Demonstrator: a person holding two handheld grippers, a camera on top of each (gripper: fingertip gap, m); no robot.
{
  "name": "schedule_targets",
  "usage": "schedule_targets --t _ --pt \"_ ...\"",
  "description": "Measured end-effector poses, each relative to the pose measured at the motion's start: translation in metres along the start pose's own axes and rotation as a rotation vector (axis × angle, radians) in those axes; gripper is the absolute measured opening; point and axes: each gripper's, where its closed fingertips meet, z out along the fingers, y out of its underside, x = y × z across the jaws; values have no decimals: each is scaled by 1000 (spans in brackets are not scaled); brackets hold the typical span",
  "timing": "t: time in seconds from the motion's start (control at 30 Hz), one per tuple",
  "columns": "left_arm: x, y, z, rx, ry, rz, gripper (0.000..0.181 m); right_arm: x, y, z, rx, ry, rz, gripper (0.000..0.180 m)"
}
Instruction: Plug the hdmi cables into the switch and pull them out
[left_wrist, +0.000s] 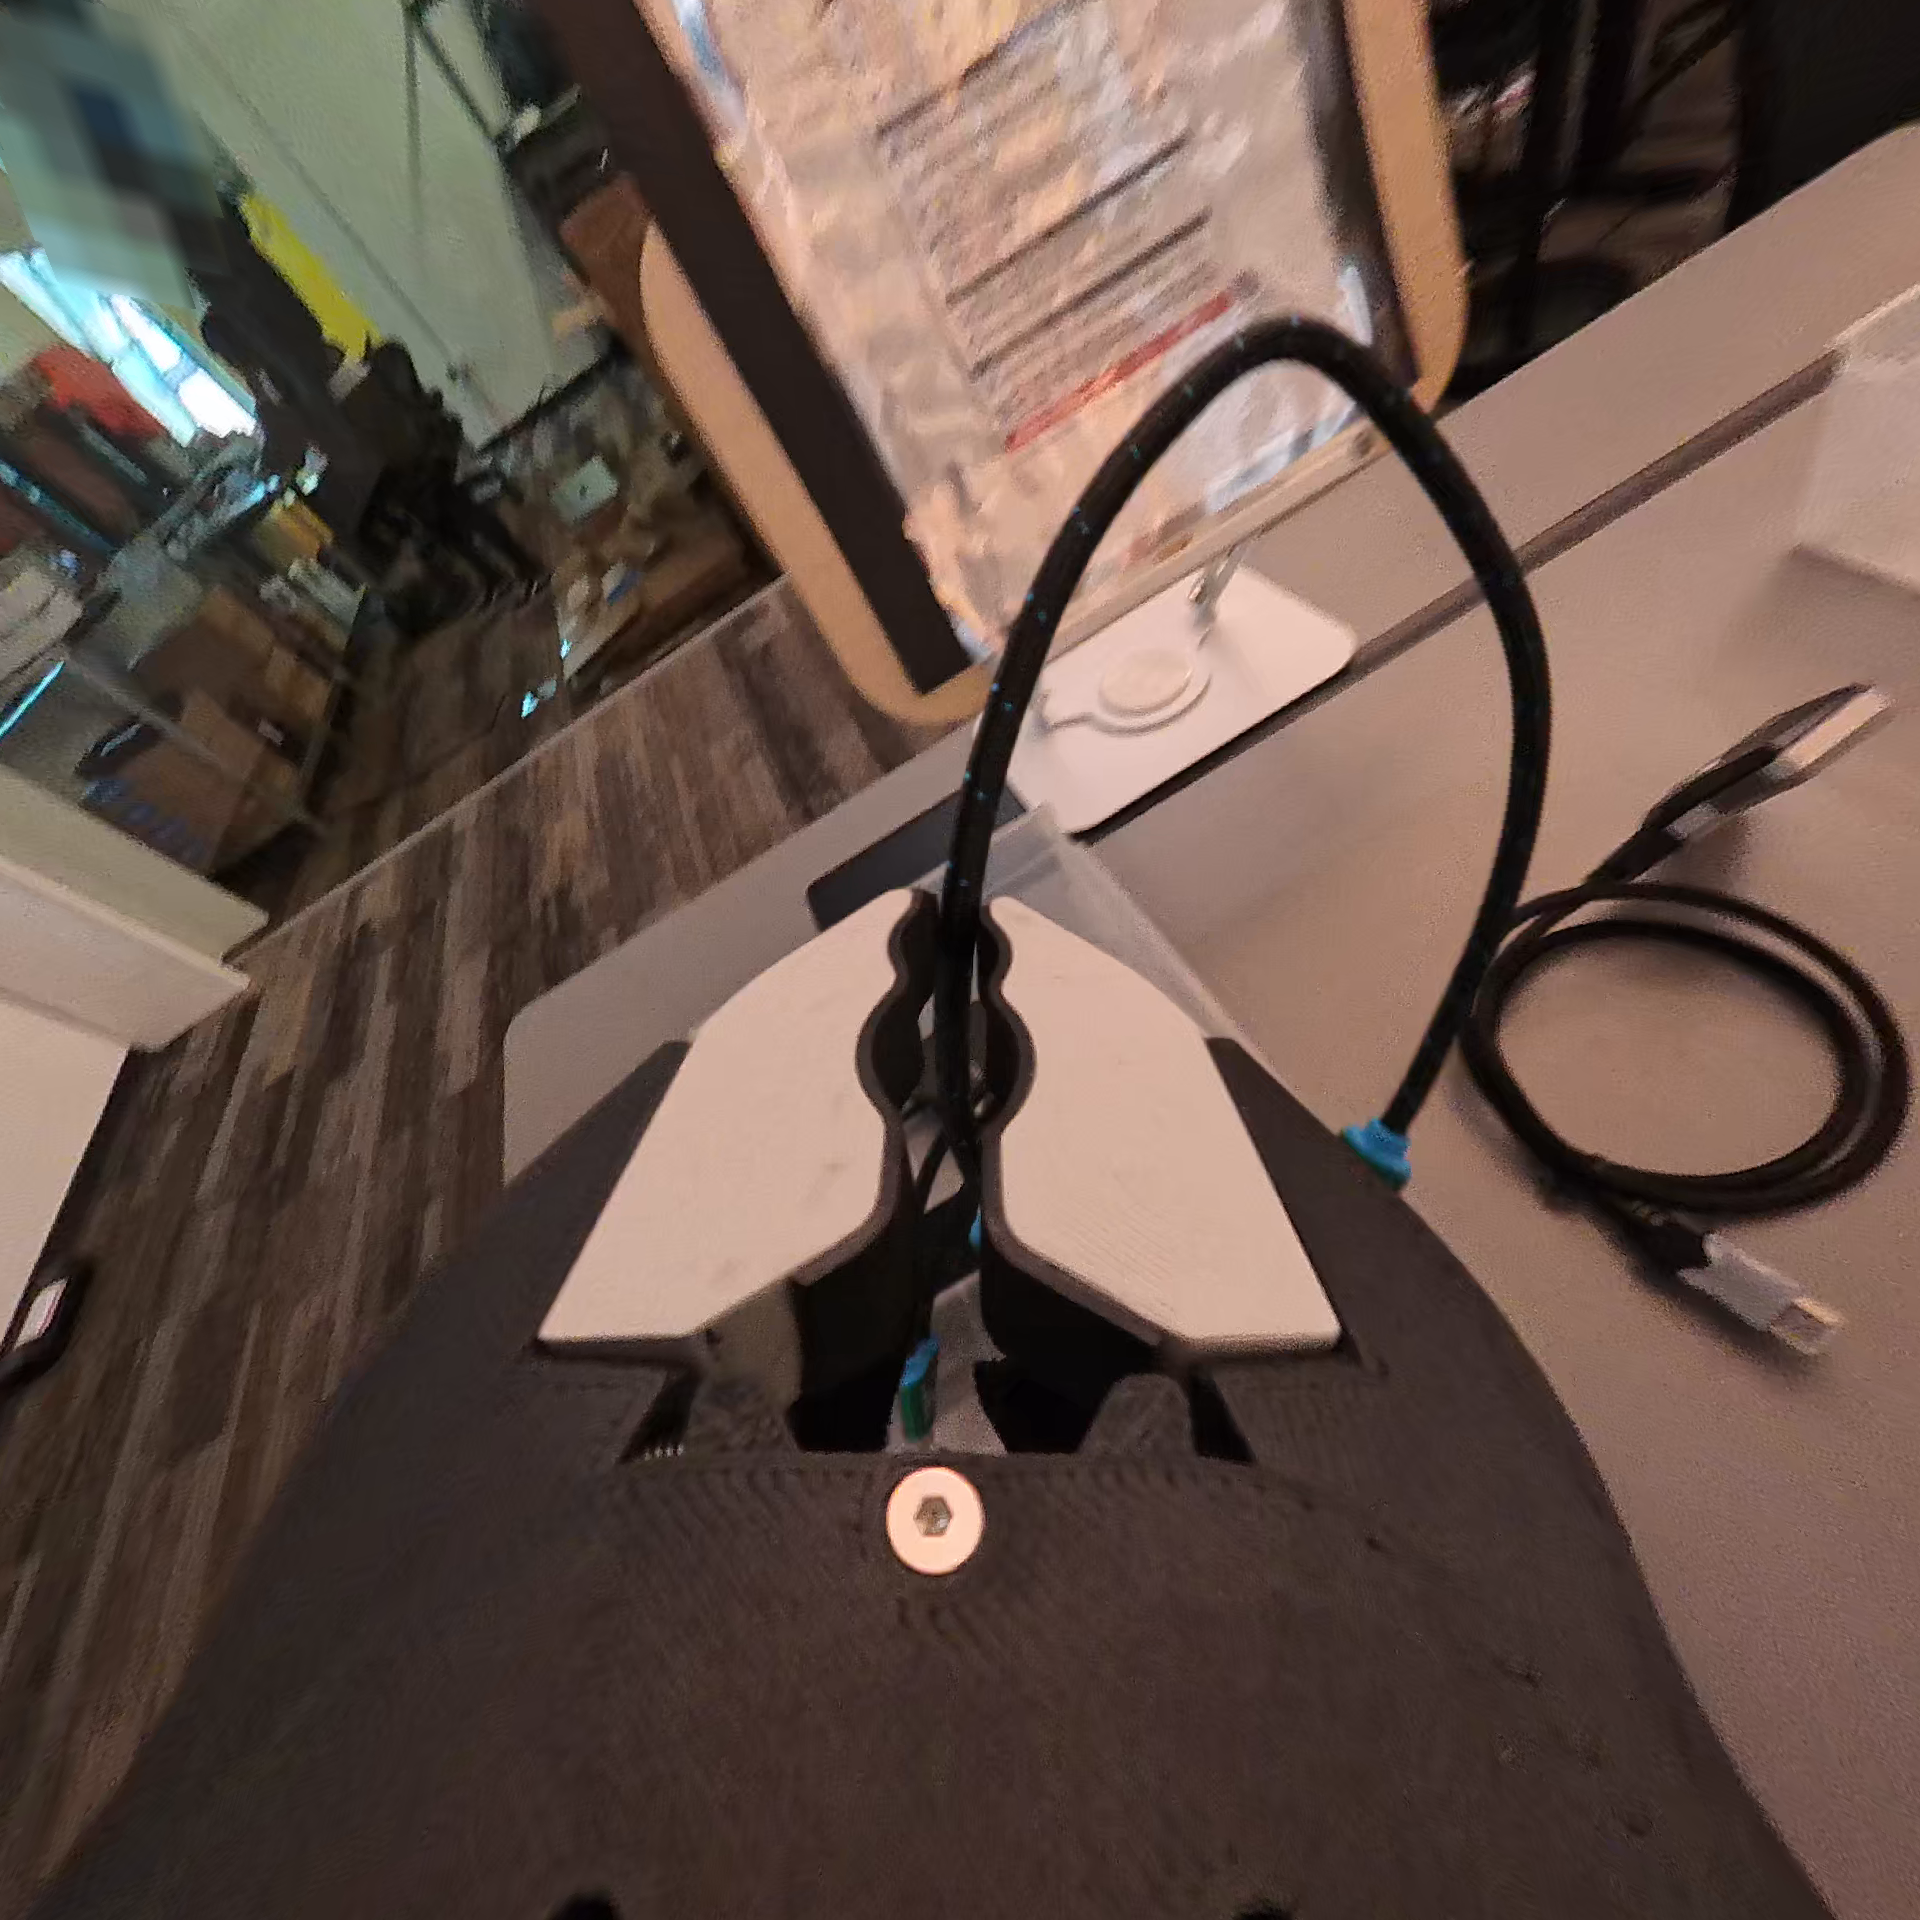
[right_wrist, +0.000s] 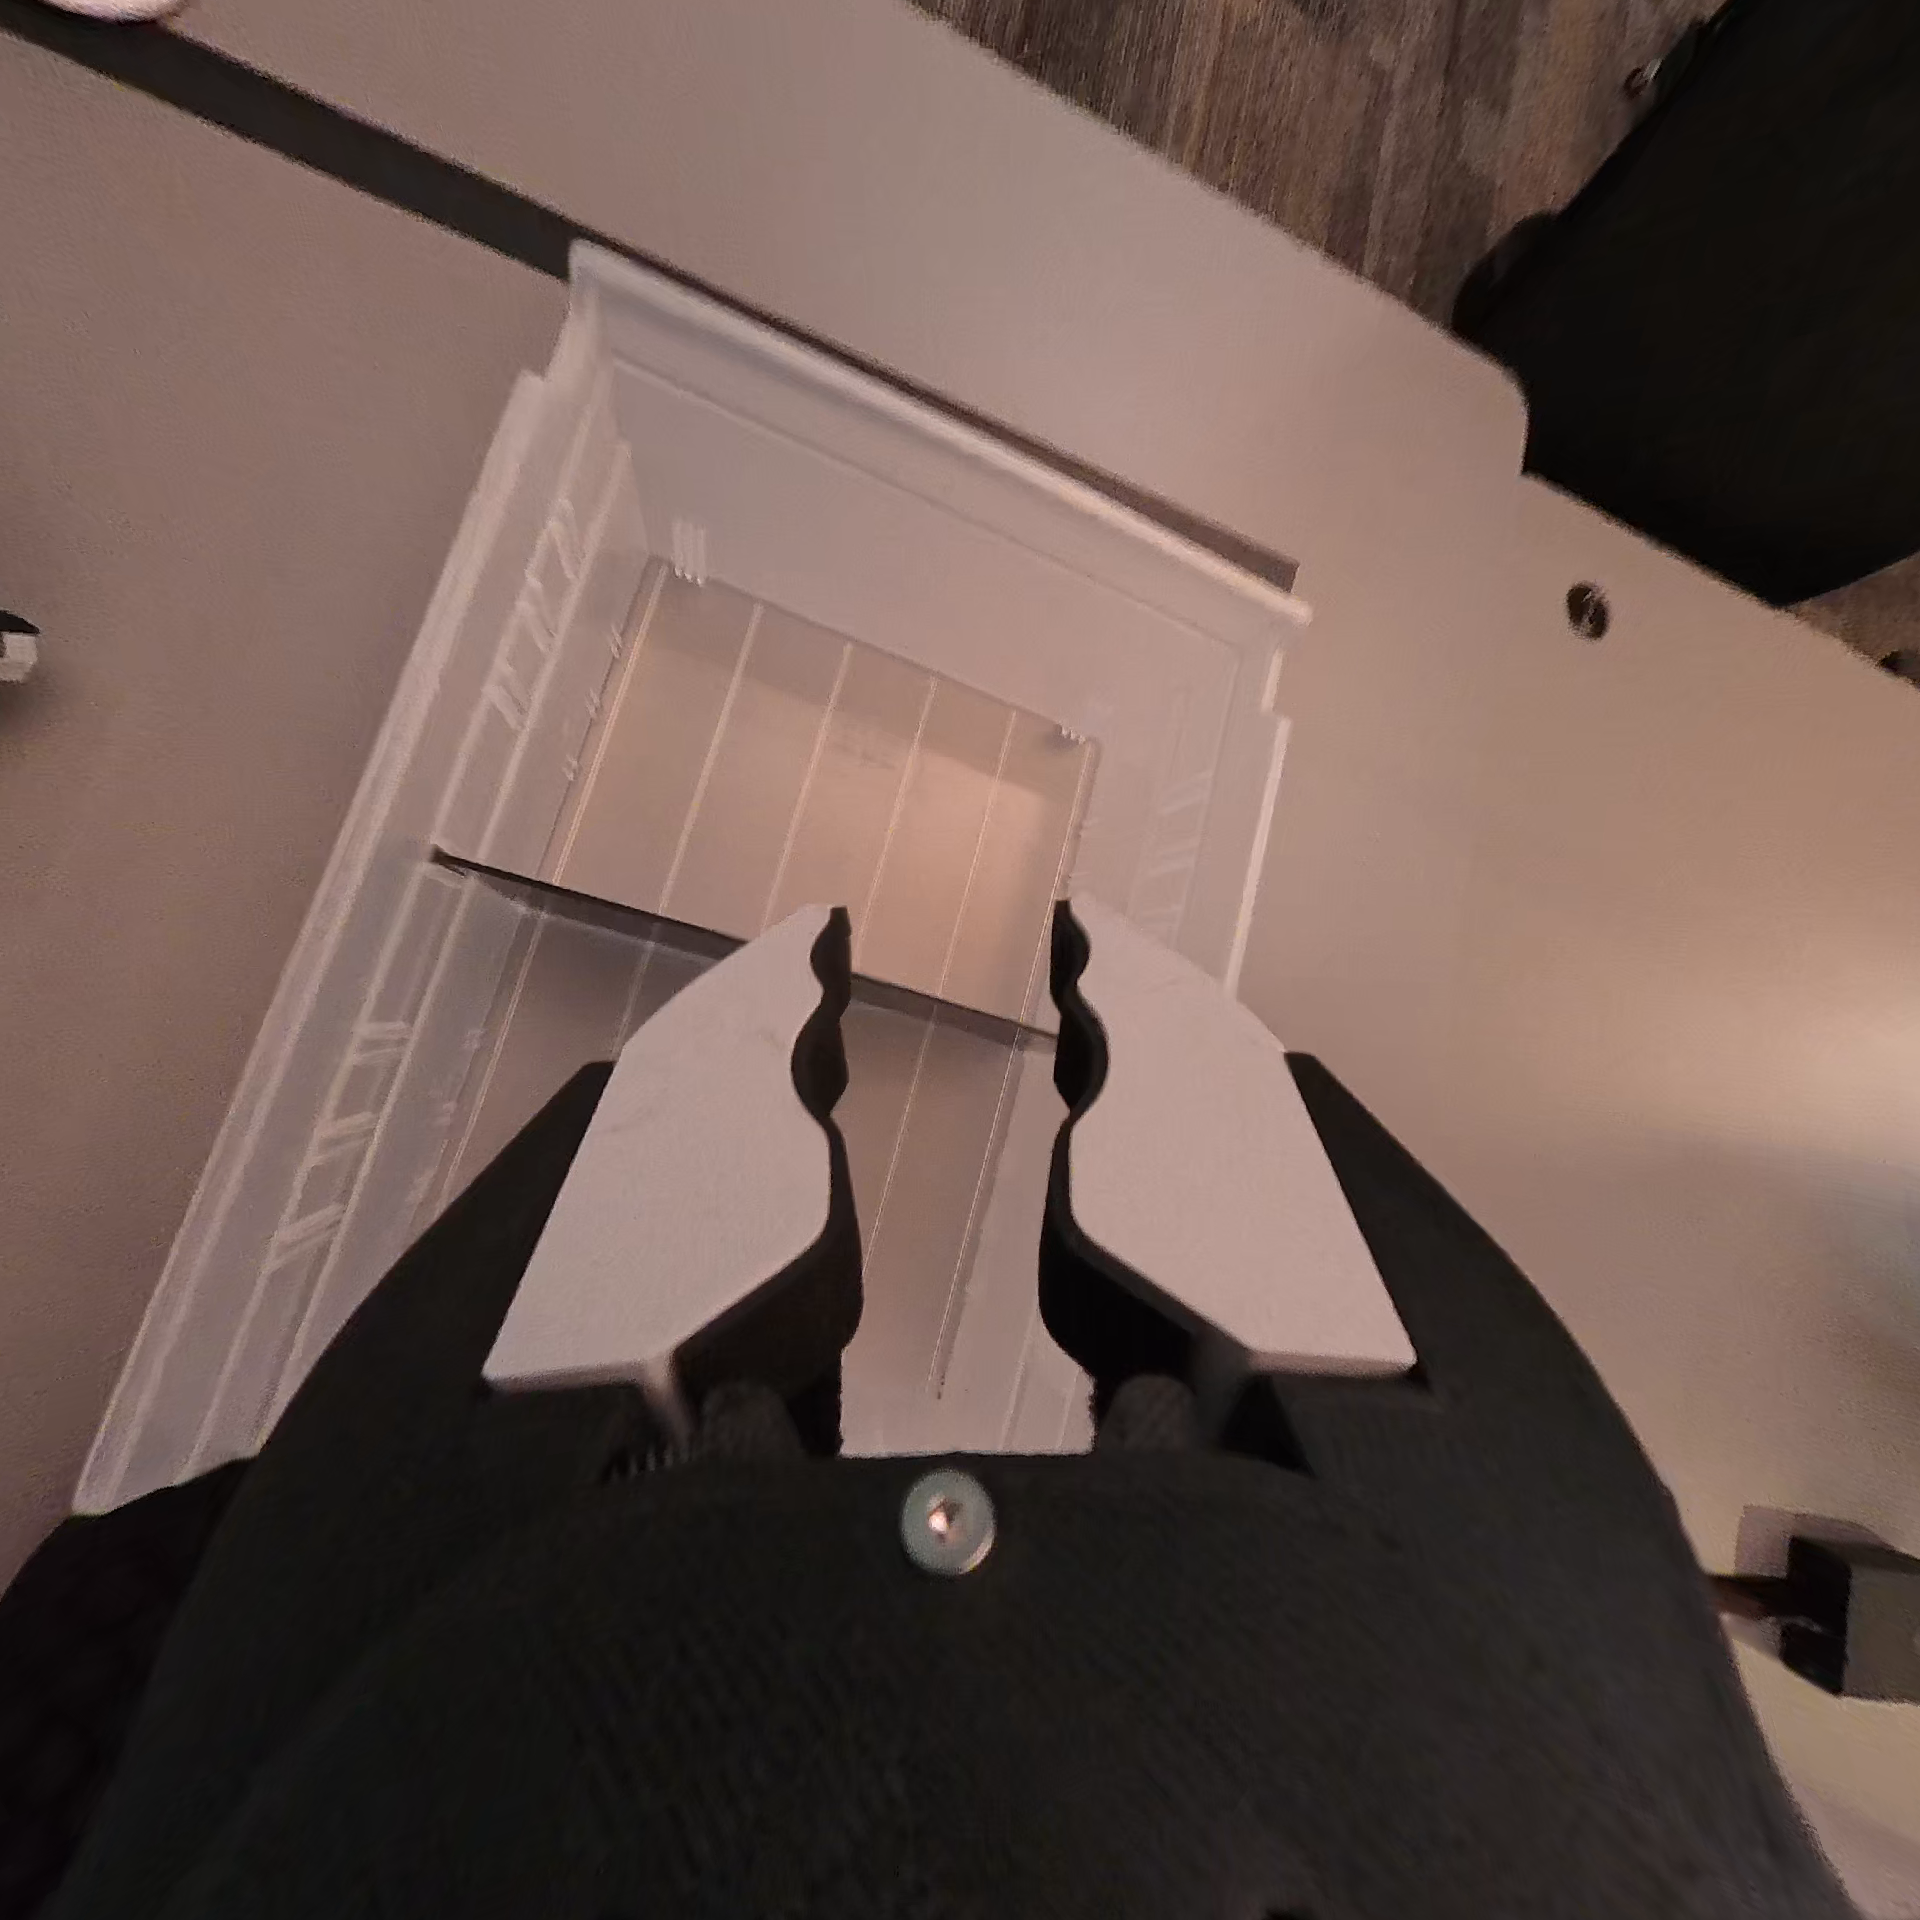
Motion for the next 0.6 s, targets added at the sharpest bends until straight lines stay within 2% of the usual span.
schedule_targets --t 0.1,0.17,0.27,0.37,0.47,0.6 --pt "25 -23 -4 110 108 45 6 -13 -28 -20 149 -30 -33 35" --pt "42 -38 -7 170 173 64 6 -35 -57 -42 316 -100 -90 35" --pt "71 -62 -12 273 293 90 6 -96 -95 -86 616 -313 -257 33" --pt "108 -81 -22 364 455 132 6 -169 -113 -128 840 -614 -380 26" --pt "139 -95 -29 422 574 168 6 -232 -118 -152 896 -929 -389 25" --pt "177 -102 -37 454 722 221 6 -298 -102 -157 849 -1184 -493 33"
